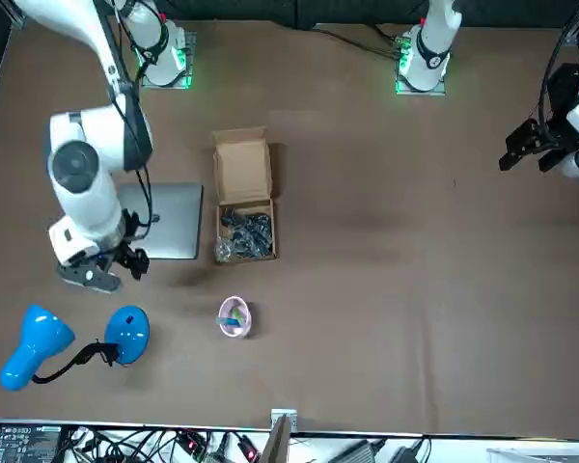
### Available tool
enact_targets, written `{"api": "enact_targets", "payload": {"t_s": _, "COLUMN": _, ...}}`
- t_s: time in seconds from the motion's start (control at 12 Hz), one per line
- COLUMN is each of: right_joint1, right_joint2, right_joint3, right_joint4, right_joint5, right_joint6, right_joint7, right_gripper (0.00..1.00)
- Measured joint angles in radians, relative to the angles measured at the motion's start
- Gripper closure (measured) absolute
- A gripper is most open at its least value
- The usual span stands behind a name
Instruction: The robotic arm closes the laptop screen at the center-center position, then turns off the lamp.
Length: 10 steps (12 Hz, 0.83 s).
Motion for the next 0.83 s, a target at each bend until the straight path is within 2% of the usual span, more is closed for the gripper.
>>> {"api": "enact_targets", "payload": {"t_s": 0.17, "right_joint1": 0.000, "right_joint2": -0.056, "right_joint3": 0.000, "right_joint4": 0.000, "right_joint5": 0.119, "right_joint6": -0.096, "right_joint7": -0.075, "right_gripper": 0.00}}
{"api": "enact_targets", "payload": {"t_s": 0.42, "right_joint1": -0.008, "right_joint2": -0.146, "right_joint3": -0.001, "right_joint4": 0.000, "right_joint5": 0.247, "right_joint6": -0.241, "right_joint7": -0.155, "right_gripper": 0.00}}
{"api": "enact_targets", "payload": {"t_s": 0.5, "right_joint1": -0.030, "right_joint2": -0.207, "right_joint3": -0.005, "right_joint4": 0.000, "right_joint5": 0.318, "right_joint6": -0.329, "right_joint7": -0.201, "right_gripper": 0.00}}
{"api": "enact_targets", "payload": {"t_s": 0.83, "right_joint1": -0.081, "right_joint2": -0.298, "right_joint3": -0.019, "right_joint4": -0.003, "right_joint5": 0.377, "right_joint6": -0.432, "right_joint7": -0.309, "right_gripper": 0.00}}
